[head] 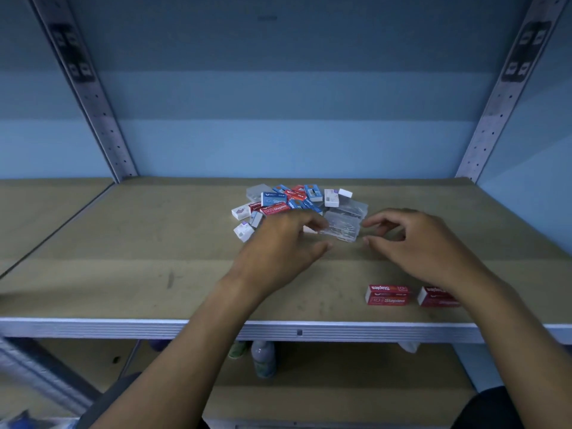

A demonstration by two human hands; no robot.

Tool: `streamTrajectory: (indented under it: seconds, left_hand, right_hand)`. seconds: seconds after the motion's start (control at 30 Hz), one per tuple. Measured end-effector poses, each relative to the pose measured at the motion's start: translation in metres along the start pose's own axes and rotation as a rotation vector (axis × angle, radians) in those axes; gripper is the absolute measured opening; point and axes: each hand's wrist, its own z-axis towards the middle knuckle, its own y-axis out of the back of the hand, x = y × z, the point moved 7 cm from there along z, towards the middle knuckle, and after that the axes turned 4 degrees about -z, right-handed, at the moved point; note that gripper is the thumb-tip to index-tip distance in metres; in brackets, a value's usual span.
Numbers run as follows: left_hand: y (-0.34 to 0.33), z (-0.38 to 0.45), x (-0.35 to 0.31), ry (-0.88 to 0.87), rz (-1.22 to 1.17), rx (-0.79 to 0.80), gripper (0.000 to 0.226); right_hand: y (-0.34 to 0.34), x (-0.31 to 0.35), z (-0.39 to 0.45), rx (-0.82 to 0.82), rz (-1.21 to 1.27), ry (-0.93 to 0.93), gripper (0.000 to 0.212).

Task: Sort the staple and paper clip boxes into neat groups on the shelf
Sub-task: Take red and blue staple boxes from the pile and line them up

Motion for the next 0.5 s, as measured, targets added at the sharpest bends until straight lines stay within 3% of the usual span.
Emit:
streamTrajectory:
  seconds: [0.17,0.5]
  left_hand:
    - [0.016,0.018,0.027,0.055,0.225,-0.078,0.039]
    - [0.004,0.043,0.067,0.245,0.385,0.038,0.064]
  right_hand:
    - [-0.019,0.008,0.027,-0.030,0.021,-0.026,0.030]
    - [-0.050,0.024,0.068,-0.011,0.032,-0.090,0.039]
